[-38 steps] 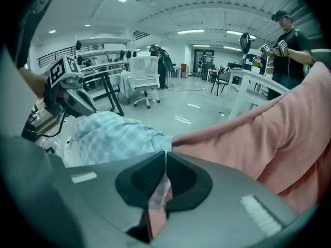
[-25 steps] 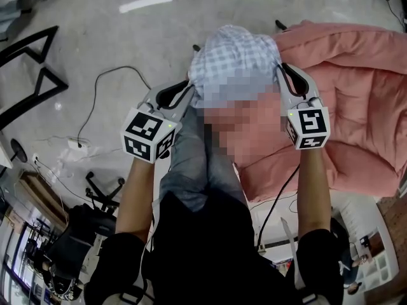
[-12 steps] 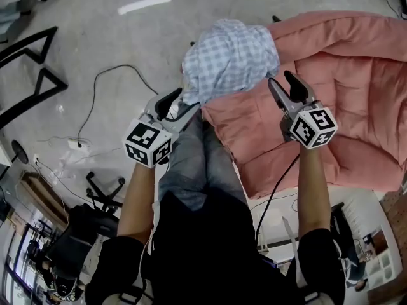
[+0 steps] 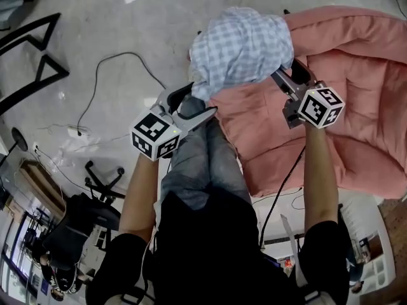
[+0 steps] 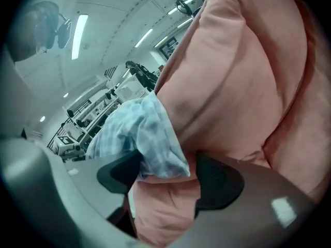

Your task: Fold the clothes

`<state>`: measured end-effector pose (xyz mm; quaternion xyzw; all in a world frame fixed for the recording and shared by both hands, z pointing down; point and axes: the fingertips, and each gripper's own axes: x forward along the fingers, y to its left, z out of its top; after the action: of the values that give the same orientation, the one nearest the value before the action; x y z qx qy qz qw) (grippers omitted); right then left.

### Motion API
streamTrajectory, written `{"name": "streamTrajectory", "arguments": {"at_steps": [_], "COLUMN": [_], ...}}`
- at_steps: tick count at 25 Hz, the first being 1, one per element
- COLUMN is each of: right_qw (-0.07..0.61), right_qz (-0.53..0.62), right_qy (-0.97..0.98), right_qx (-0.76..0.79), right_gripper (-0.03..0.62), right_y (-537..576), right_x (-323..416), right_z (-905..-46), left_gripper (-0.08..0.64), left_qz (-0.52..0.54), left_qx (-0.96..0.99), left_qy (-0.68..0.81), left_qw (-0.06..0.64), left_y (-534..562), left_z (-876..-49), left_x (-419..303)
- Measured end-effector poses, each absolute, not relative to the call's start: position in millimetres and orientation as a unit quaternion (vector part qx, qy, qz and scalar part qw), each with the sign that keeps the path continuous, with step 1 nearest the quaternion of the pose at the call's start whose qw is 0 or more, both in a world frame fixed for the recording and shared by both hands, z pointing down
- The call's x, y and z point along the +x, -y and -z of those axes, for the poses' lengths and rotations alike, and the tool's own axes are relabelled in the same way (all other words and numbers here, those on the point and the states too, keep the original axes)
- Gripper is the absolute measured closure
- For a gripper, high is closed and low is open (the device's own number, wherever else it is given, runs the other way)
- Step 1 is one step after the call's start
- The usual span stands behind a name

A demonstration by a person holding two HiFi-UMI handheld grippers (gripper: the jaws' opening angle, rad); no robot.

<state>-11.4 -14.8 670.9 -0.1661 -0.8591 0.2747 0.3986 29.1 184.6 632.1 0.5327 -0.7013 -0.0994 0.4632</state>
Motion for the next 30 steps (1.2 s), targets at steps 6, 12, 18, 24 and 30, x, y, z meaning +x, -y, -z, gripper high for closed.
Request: {"name": "streamTrajectory", "arguments": {"at_steps": [6,12,18,24,30], "right_qw": [0.4,0.383,0.324,0.274,0.219], "right_qz": [-0.301,-0.318,-0.368,-0.394,-0.425], "right_qy": [0.849,0.845,0.848,0.853,0.852], "right_qx": [-0.167,-0.194,-0.202,-0.206,-0.212], "right_gripper": [0.311,0.504,0.543,0.549,0.552], "right_y": [7.7,-3.3,3.0,13.2,20.3], "right_x": [-9.5,3.9,5.8,10.1,-7.8], "right_z": [-667.4,-651.3,-611.9,-560.0,-488.8], "left_gripper": [0.187,0.486,0.518,0.523,0.525], "left_qz": [0.103,0.155,0.2,0.17,0.148], "left_qx": [0.527,0.515,0.524,0.541,0.553], "left_qy": [0.705,0.713,0.706,0.718,0.728], "left_qw": [0.464,0.45,0.432,0.404,0.378], "left_y": [-173.9,-160.8,-161.5,-165.3,-152.9], "left_z": [-640.5,-629.4,-605.0,-561.5,-491.7], "left_x": [24.5,16.7,29.3,27.5,7.0]}}
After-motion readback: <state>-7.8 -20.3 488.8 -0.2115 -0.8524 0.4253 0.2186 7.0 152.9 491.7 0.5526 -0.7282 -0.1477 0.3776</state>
